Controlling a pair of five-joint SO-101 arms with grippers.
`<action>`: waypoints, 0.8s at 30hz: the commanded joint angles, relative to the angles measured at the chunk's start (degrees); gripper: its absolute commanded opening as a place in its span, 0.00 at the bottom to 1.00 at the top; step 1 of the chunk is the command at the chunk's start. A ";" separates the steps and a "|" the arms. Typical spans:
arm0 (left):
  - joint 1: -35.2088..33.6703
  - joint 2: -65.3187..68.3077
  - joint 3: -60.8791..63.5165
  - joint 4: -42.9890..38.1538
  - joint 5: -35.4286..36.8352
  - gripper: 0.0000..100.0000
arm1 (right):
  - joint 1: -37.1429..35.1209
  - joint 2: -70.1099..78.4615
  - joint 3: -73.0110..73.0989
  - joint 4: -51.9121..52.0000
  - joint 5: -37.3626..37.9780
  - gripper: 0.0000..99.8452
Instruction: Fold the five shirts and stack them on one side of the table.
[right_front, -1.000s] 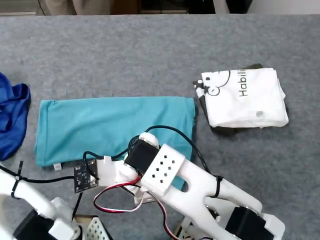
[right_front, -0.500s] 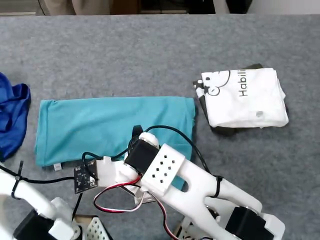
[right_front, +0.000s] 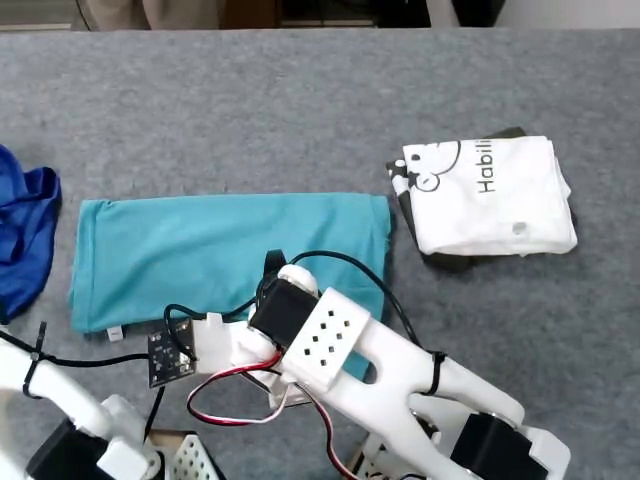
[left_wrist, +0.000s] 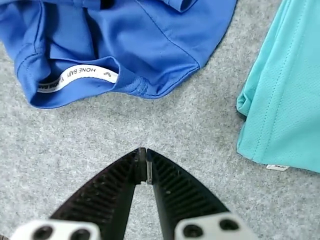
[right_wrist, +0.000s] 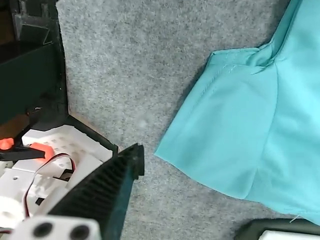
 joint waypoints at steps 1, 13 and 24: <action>0.18 -1.80 -0.79 0.18 0.18 0.02 | -0.84 -1.01 -0.22 0.00 -0.09 0.62; 0.18 -1.80 -0.97 0.09 0.18 0.02 | -2.07 -1.01 -0.22 -0.09 -0.09 0.62; 0.09 -1.80 -0.97 0.18 0.09 0.02 | 3.91 -1.10 -1.63 -1.49 -2.20 0.28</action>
